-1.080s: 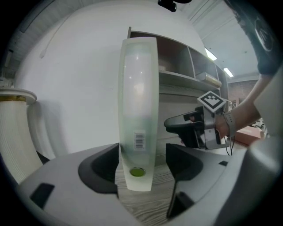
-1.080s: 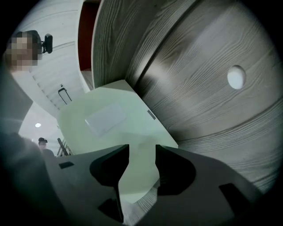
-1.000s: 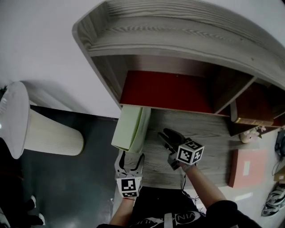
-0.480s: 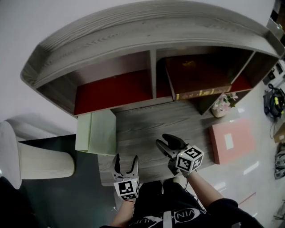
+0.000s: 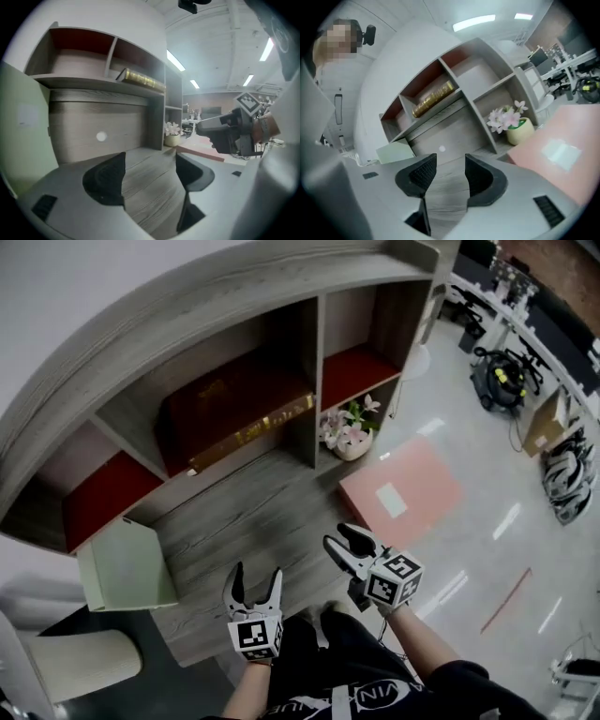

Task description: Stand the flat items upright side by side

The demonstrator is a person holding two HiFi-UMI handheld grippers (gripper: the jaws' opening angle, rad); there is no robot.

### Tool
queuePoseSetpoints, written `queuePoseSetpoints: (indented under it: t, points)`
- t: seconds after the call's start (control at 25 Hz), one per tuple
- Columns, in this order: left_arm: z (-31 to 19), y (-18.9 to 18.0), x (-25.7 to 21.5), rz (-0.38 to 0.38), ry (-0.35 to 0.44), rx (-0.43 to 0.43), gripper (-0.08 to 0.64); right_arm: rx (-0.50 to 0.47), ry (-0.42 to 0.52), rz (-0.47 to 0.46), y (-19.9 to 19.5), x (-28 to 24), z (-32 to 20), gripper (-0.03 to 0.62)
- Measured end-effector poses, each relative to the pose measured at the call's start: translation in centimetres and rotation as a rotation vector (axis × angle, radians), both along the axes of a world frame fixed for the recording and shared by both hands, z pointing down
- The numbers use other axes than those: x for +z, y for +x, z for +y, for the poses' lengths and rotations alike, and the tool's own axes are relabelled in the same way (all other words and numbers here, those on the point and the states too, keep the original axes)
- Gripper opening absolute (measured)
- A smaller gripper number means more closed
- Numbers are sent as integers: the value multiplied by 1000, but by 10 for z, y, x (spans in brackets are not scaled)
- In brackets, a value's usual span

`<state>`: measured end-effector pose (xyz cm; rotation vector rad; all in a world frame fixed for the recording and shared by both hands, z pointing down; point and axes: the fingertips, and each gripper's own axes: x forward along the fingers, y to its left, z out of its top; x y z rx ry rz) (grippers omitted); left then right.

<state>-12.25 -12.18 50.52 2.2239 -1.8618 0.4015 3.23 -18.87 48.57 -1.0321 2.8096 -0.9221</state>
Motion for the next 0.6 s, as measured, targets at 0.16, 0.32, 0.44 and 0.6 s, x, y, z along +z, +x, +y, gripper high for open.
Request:
queuePoseSetpoints:
  t: [0.16, 0.32, 0.44, 0.6]
  points:
    - [-14, 61, 3, 16, -5, 105, 324, 135, -7, 11, 80, 4, 4, 199]
    - [-22, 119, 5, 26, -1, 200, 324, 246, -16, 21, 150, 9, 14, 199]
    - [-26, 156, 5, 30, 2, 256, 324, 312, -17, 21, 192, 10, 20, 201]
    - [-35, 198, 6, 52, 12, 294, 324, 365, -4, 34, 241, 9, 27, 201]
